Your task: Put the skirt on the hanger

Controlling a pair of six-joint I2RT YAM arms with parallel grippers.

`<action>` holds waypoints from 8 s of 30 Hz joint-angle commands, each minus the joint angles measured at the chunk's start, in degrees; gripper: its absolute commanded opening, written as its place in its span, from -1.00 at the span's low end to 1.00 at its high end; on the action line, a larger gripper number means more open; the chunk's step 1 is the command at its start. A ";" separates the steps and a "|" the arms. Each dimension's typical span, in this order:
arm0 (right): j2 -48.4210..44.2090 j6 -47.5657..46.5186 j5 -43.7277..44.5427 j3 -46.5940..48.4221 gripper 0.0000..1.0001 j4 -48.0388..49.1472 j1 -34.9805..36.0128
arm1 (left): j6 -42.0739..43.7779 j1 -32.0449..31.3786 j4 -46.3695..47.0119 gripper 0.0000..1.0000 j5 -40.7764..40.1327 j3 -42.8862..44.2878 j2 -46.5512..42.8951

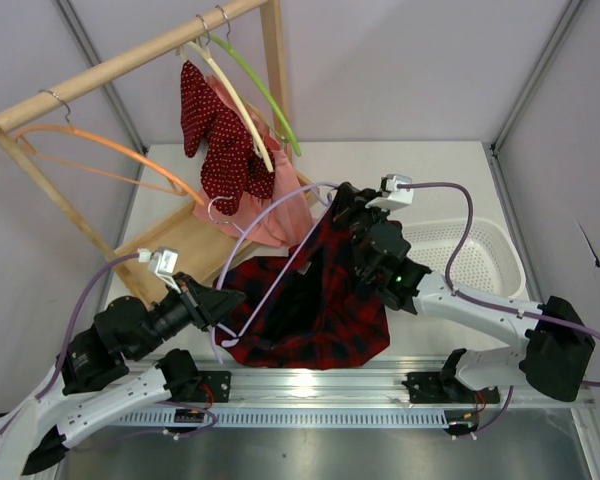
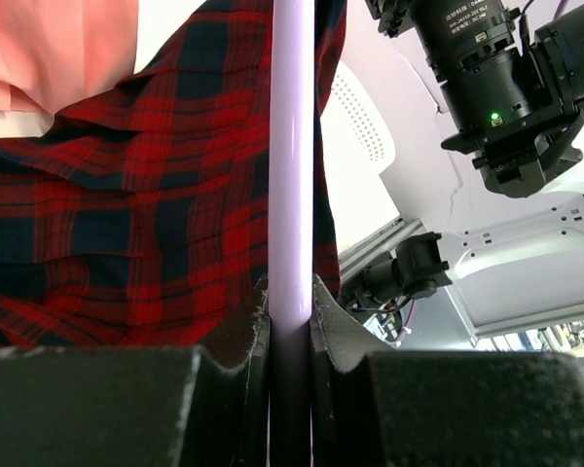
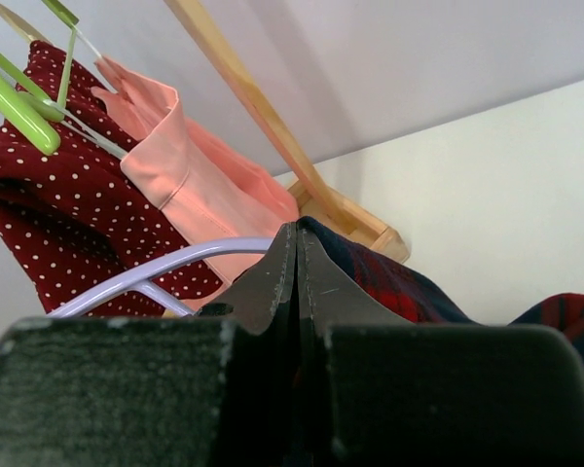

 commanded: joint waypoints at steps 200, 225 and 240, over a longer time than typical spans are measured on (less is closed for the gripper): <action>3.07 17.33 -1.69 36.98 0.53 -31.31 26.73 | 31.97 -0.38 -15.46 -1.00 4.26 52.49 36.87; -1.31 22.00 -21.71 39.37 -1.00 -49.77 11.97 | 36.01 -0.47 -7.90 0.42 7.34 52.14 35.91; -6.58 25.68 -45.80 42.27 -1.00 -62.70 3.35 | 40.77 -0.47 0.27 0.99 4.94 64.62 46.00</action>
